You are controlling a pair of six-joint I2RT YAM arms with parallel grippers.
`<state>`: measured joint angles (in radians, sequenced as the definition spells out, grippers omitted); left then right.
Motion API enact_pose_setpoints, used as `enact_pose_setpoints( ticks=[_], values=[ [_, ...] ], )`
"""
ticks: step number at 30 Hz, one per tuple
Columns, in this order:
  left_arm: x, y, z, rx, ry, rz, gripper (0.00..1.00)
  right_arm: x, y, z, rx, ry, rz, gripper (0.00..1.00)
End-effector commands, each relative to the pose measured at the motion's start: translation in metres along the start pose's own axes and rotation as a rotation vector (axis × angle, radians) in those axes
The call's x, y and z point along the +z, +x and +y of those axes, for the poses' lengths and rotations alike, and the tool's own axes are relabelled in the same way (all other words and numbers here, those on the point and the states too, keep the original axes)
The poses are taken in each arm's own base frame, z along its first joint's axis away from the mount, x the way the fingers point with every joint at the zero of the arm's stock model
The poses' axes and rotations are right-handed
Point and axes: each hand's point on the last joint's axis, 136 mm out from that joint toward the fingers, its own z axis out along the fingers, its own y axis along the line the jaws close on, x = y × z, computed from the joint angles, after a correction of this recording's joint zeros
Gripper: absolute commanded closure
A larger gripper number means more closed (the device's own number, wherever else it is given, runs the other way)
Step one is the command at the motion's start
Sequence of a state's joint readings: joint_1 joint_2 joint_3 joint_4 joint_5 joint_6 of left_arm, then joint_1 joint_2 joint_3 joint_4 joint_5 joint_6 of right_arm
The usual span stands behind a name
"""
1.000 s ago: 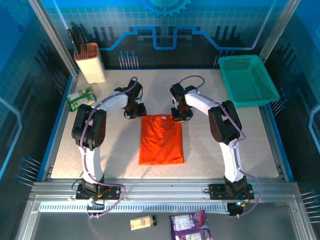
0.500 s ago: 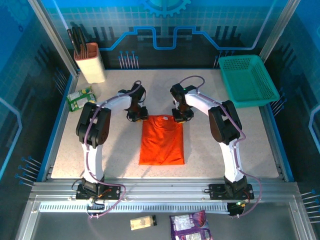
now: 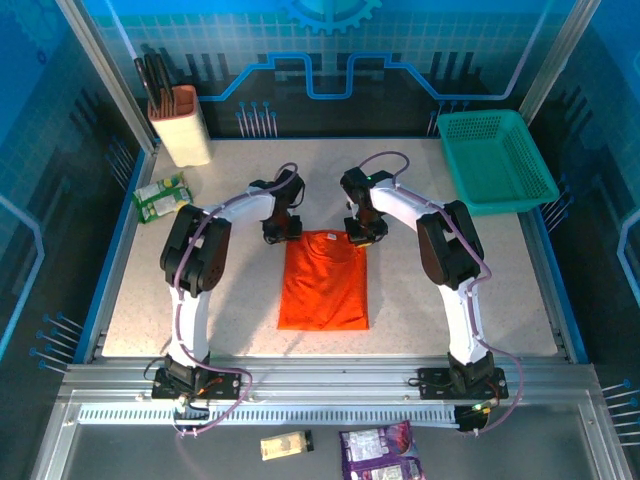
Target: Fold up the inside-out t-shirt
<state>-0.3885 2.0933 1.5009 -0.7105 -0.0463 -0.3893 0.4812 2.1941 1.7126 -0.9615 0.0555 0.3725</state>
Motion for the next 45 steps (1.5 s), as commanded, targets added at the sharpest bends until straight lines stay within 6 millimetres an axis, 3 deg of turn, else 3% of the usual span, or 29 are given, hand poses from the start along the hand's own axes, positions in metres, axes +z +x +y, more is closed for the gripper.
enact_pose_setpoints(
  ticks=[1, 12, 18, 20, 25, 29, 37, 42, 45],
  values=[
    [0.039, 0.041, -0.024, 0.048, 0.047, 0.151, 0.74, -0.001, 0.003, -0.008, -0.001, 0.027, 0.026, 1.00],
    [0.057, 0.056, -0.028, 0.043, 0.066, 0.222, 0.85, -0.002, 0.004, -0.010, 0.002, 0.027, 0.022, 1.00],
    [0.055, 0.052, -0.026, 0.048, 0.055, 0.199, 1.00, 0.000, 0.002, -0.013, 0.018, 0.025, -0.008, 1.00],
    [0.048, 0.045, -0.026, 0.049, 0.056, 0.156, 1.00, -0.001, 0.001, -0.015, 0.028, 0.017, -0.024, 1.00],
    [0.003, 0.007, -0.027, 0.039, 0.110, -0.018, 1.00, -0.023, -0.014, -0.022, 0.046, 0.009, -0.137, 1.00],
    [-0.045, -0.022, -0.033, 0.051, 0.184, -0.161, 1.00, -0.068, -0.036, -0.022, 0.021, -0.031, -0.331, 1.00],
    [-0.124, -0.060, -0.051, 0.113, 0.328, -0.380, 1.00, -0.146, -0.068, -0.020, -0.037, -0.084, -0.654, 1.00],
    [-0.175, -0.096, -0.059, 0.157, 0.388, -0.549, 1.00, -0.186, -0.103, -0.022, -0.091, -0.130, -0.813, 1.00],
    [-0.212, -0.121, -0.062, 0.201, 0.412, -0.661, 1.00, -0.225, -0.127, -0.029, -0.115, -0.168, -0.946, 1.00]
  ],
)
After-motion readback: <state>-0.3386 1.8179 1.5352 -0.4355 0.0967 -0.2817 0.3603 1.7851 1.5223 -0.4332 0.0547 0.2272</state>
